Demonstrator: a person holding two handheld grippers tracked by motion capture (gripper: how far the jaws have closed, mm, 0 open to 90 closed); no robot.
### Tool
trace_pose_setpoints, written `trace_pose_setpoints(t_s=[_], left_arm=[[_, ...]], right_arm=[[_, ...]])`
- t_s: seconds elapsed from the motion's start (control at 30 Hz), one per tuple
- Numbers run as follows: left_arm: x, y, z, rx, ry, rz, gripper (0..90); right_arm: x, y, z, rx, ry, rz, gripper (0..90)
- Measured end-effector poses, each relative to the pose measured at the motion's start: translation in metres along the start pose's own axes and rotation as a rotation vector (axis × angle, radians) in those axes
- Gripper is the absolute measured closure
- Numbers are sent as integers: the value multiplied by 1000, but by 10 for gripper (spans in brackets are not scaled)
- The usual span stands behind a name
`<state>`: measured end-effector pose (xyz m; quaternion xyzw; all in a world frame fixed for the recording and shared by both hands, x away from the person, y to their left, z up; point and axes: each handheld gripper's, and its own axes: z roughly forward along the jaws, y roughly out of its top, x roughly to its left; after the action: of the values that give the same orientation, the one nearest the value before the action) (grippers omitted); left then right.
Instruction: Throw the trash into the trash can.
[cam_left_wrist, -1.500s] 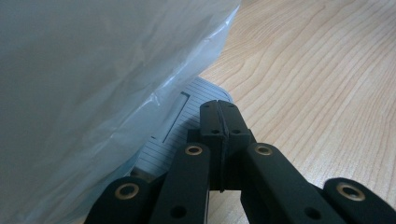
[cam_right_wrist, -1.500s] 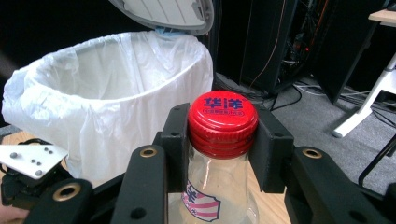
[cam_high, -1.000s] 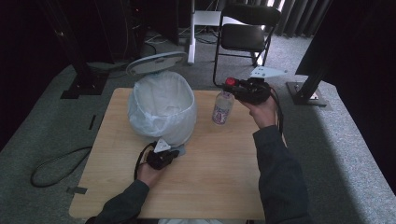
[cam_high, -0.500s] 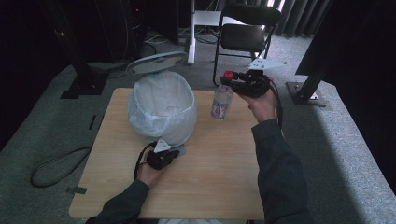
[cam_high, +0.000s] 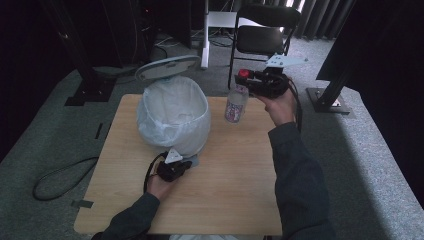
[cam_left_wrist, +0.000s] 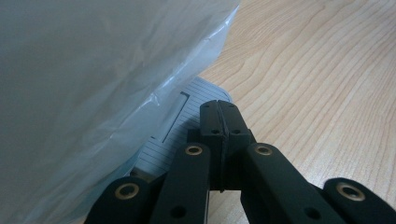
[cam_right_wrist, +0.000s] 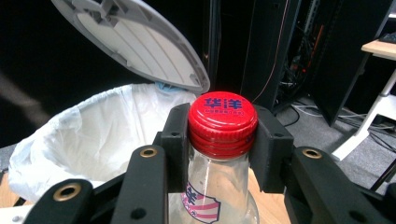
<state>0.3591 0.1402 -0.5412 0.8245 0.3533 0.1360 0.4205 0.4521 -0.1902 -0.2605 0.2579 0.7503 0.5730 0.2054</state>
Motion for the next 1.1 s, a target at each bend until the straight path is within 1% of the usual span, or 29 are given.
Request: trace_pose_setpoints(t_s=[0.33, 0.53, 0.7, 0.83, 0.93, 1.1], left_arm=[[0, 0, 0, 0, -1, 0, 900], [0, 0, 0, -1, -1, -2, 900], [0, 0, 0, 2, 0, 4, 900], [0, 0, 0, 1, -1, 2, 900], [0, 0, 0, 1, -1, 2, 900], [0, 0, 0, 1, -1, 1, 900]], right_arm=[[-1, 11, -1, -2, -7, -11, 621], [-2, 18, -2, -18, -8, -12, 621], [-1, 24, -1, -19, -8, -20, 621], [0, 28, 0, -33, -3, -14, 621], [0, 31, 1, -32, 1, -17, 621], [0, 37, -2, -42, -5, -22, 621]])
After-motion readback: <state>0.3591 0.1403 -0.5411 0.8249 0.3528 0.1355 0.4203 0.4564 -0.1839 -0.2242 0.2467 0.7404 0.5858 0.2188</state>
